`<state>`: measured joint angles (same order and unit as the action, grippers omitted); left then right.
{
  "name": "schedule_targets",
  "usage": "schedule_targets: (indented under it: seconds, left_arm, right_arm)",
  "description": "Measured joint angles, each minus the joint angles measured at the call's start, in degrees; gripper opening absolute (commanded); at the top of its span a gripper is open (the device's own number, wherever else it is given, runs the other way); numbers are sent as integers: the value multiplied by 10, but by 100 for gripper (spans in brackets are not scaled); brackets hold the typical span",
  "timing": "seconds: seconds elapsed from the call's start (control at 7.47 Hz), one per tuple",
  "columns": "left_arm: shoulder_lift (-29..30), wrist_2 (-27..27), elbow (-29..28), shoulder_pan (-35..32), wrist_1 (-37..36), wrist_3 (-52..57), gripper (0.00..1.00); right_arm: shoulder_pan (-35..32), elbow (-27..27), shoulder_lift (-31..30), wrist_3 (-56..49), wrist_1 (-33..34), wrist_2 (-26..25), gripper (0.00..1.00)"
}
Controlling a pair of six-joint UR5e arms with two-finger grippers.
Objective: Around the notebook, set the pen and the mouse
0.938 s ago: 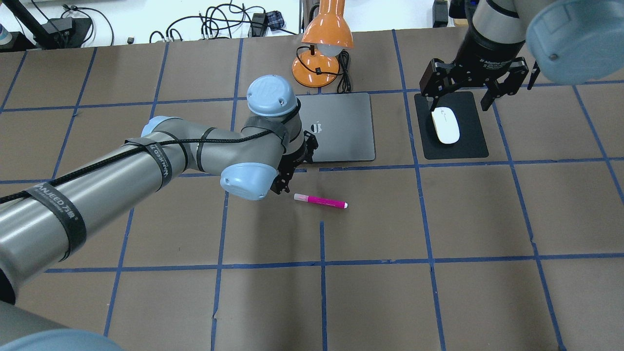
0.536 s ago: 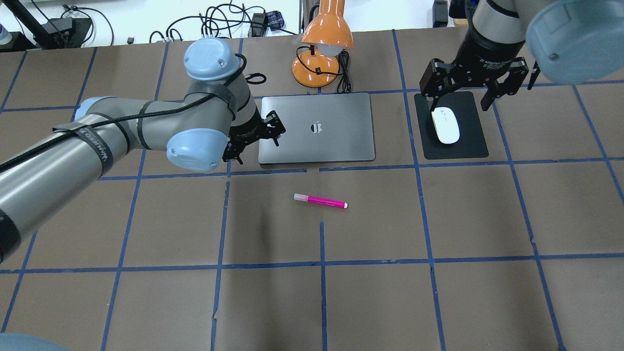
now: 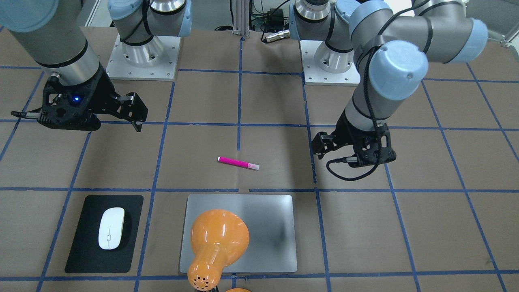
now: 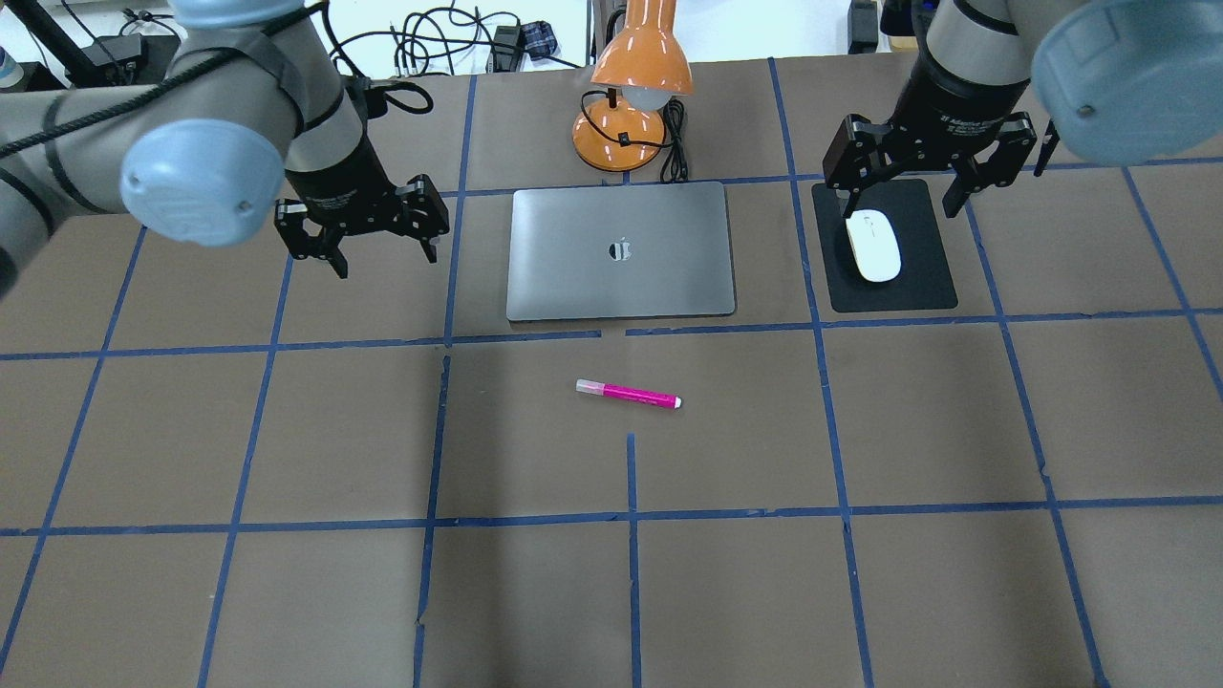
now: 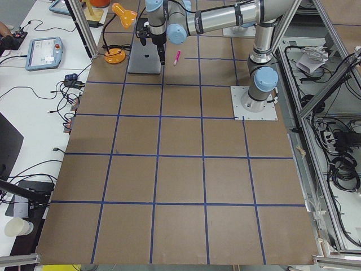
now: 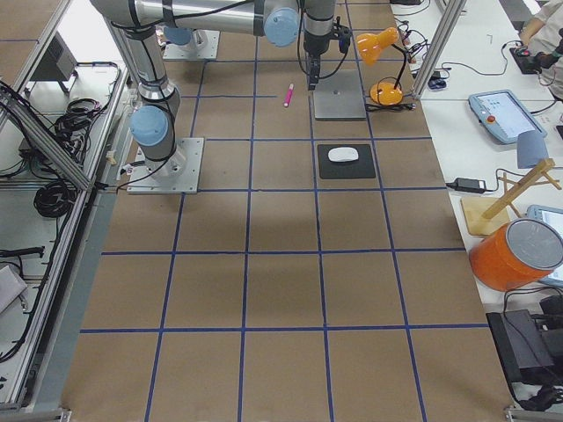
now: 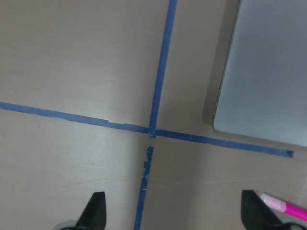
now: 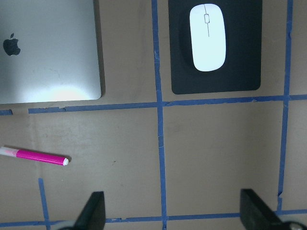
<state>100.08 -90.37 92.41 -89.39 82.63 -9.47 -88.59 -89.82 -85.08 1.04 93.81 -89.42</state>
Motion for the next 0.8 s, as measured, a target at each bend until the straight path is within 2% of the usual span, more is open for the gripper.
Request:
schedule_targets:
  seconds: [0.27, 0.54, 0.8]
  left_arm:
    - [-32, 1, -52, 22, 104, 29, 100]
    - [-57, -1, -62, 32, 131, 99, 100]
    - [-76, 1, -45, 37, 133, 117, 100]
  right_arm:
    - [-1, 0, -1, 3, 0, 2, 100]
    - [-3, 1, -3, 3, 0, 5, 100]
    - [-3, 2, -3, 0, 0, 3, 100]
